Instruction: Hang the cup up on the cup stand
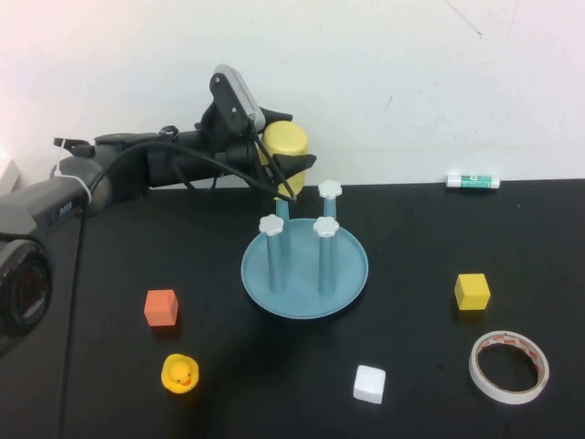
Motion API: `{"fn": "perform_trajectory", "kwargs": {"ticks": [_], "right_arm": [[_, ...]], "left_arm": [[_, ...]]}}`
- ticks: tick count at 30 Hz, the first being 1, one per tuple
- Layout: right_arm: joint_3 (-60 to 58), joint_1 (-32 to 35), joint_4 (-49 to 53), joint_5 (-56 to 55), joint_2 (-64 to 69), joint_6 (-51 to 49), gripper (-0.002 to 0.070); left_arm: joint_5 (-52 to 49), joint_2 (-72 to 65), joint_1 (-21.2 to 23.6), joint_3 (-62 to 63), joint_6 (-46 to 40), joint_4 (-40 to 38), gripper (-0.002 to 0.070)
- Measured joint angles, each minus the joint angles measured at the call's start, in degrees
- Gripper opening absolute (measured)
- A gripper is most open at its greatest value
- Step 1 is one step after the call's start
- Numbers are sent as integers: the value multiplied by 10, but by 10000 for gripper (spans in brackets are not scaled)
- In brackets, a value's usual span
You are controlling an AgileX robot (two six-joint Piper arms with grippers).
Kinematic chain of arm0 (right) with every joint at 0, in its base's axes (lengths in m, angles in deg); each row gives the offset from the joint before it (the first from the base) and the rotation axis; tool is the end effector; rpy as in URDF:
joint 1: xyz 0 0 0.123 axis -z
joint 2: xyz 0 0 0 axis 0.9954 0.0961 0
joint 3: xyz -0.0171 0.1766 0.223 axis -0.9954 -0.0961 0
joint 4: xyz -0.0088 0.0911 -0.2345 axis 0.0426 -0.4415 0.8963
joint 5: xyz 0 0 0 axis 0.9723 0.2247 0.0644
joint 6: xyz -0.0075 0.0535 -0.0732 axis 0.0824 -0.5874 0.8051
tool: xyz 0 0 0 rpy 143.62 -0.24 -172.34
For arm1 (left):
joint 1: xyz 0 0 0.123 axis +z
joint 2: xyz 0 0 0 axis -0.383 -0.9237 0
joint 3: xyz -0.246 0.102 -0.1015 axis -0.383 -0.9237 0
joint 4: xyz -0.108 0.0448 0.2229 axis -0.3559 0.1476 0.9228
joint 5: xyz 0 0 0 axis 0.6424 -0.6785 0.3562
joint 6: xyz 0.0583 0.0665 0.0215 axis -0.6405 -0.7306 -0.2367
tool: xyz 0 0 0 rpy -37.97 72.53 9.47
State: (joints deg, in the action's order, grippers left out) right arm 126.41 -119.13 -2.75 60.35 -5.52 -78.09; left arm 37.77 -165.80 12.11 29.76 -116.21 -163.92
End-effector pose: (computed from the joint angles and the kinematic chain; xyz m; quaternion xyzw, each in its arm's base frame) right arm 0.0786 0.0441 0.3424 -0.3266 0.8945 0.0292 0.3039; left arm 0.5118 -0.1609 0.1893 0.4619 0.6216 -0.2293 0.5896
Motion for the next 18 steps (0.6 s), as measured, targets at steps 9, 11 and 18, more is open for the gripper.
{"fn": "perform_trajectory", "kwargs": {"ticks": [9, 11, 18], "right_arm": [[0, 0, 3, 0, -7, 0, 3], [0, 0, 14, 0, -18, 0, 2], [-5, 0, 65, -12, -109, 0, 1]], "left_arm": [[0, 3, 0, 0, 63, 0, 629], [-1, 12, 0, 0, 86, 1, 627], [15, 122, 0, 0, 200, 122, 327]]}}
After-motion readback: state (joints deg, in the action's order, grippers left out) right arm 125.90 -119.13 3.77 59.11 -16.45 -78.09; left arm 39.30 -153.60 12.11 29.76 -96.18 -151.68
